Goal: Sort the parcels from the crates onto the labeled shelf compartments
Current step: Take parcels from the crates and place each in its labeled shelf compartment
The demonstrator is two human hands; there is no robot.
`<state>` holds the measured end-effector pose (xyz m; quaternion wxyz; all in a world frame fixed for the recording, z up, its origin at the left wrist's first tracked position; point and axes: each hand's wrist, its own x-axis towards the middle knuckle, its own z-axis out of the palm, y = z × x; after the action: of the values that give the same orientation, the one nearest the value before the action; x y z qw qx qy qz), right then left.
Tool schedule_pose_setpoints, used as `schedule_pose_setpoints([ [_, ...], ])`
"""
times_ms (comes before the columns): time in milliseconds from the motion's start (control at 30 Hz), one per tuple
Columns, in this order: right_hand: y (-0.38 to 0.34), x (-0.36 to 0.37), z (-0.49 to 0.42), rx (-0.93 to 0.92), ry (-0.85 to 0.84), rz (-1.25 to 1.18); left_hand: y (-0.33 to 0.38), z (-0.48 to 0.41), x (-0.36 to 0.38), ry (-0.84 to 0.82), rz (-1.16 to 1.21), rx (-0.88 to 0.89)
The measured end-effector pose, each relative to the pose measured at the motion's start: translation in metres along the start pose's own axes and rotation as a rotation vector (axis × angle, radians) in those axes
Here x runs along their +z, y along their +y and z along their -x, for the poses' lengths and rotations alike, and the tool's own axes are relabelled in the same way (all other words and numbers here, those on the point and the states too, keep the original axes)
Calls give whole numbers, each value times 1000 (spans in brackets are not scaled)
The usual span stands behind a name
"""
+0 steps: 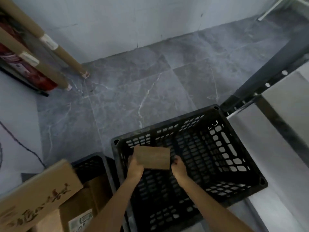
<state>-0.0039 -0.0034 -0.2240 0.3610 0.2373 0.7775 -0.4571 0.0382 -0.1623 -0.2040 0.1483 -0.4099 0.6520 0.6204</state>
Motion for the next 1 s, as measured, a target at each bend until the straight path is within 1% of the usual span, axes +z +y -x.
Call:
schedule_pose_setpoints([
  [33,6,7,-12,7,-29,-8,-7,-13,3,13,-20,-34],
  [100,17,19,-28,23,-76,-12,-17,-30,8,37,-92,-164],
  [133,23,23,-32,25,-84,-21,-19,-35,10,43,-88,-222],
  [200,29,23,-33,29,-42,-61,-22,-38,12,77,-98,-283],
  [267,28,9,-24,40,20,-125,-18,-27,11,58,-156,-295],
  [333,24,-13,-7,53,38,-172,-9,-4,10,18,-188,-265],
  [400,11,-40,25,64,50,-205,12,35,7,-16,-129,-274],
  [500,-27,-85,93,40,111,-298,64,102,-3,-33,-33,-276],
  [567,-65,-117,145,47,152,-399,109,148,-12,-5,46,-272],
  [633,-107,-148,201,50,132,-507,160,196,-23,10,154,-271],
  [767,-181,-209,318,-10,108,-703,262,293,-43,-29,364,-263],
  [867,-231,-243,401,-95,108,-702,331,363,-59,-62,385,-217],
  [1000,-284,-272,504,-286,113,-659,409,443,-79,-174,382,-118],
])
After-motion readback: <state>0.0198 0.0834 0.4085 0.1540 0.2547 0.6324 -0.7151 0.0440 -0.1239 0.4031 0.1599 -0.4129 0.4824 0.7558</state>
